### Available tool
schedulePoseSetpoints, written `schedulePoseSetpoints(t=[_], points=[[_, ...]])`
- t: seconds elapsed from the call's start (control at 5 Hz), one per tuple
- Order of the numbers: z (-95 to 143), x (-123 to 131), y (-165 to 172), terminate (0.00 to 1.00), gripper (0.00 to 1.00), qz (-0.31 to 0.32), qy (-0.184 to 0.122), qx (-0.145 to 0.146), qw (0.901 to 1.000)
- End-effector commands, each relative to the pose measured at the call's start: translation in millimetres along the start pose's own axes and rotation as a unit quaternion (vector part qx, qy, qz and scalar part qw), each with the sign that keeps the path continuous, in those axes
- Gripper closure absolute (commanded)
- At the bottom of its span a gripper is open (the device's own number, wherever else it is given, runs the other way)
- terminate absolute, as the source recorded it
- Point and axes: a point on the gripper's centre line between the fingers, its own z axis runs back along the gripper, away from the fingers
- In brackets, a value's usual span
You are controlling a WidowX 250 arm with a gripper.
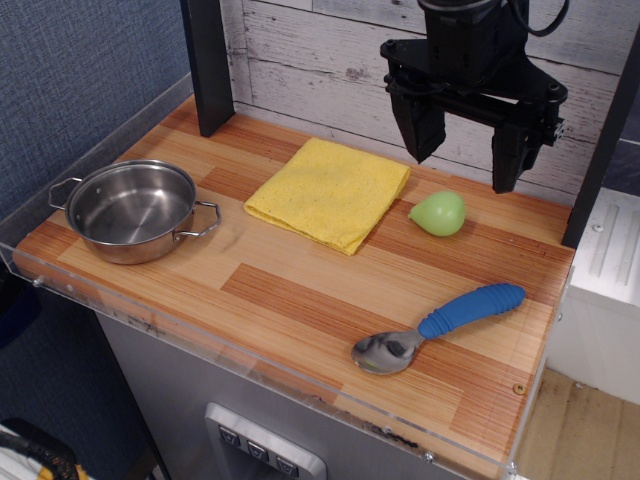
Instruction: Pick the guava and put into the pot.
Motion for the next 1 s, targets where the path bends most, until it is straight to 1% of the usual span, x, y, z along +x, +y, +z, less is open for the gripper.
schedulePoseSetpoints(t=[0.0,0.4,0.6,0.8], points=[[0,0,0,0.00,0.00,0.000,0.000,0.000,1.0000],[-12,14,35,0.00,0.00,0.003,-0.025,0.025,0.9994],[-23,25,50,0.00,0.00,0.017,-0.043,0.038,0.9982],[-38,35,56,0.00,0.00,0.014,-0.061,0.046,0.9970]])
